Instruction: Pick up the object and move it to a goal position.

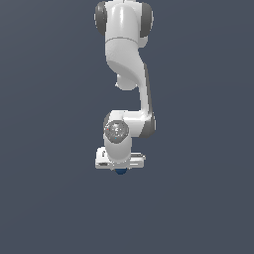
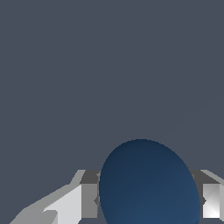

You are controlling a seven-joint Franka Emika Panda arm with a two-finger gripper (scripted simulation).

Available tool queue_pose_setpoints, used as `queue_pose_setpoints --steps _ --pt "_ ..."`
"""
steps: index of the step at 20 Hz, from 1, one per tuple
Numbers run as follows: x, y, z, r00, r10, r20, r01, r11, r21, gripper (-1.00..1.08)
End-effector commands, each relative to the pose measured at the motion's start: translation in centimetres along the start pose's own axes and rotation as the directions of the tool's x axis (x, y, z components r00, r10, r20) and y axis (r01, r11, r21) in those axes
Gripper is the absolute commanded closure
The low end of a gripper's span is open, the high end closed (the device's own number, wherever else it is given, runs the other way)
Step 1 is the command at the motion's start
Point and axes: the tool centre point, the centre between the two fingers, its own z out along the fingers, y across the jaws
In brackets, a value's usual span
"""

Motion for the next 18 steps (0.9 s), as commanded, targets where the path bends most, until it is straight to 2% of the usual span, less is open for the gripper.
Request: queue_pose_setpoints --steps 1,10,18 --pt "0.0 0.0 0.0 1.000 0.000 -0.001 0.000 1.000 0.000 1.08" --pt "-0.8 -0.6 -0.1 1.000 0.000 0.000 0.000 1.000 0.000 1.08" --pt "-3.2 -2.7 -0.3 1.000 0.000 0.000 0.000 1.000 0.000 1.08"
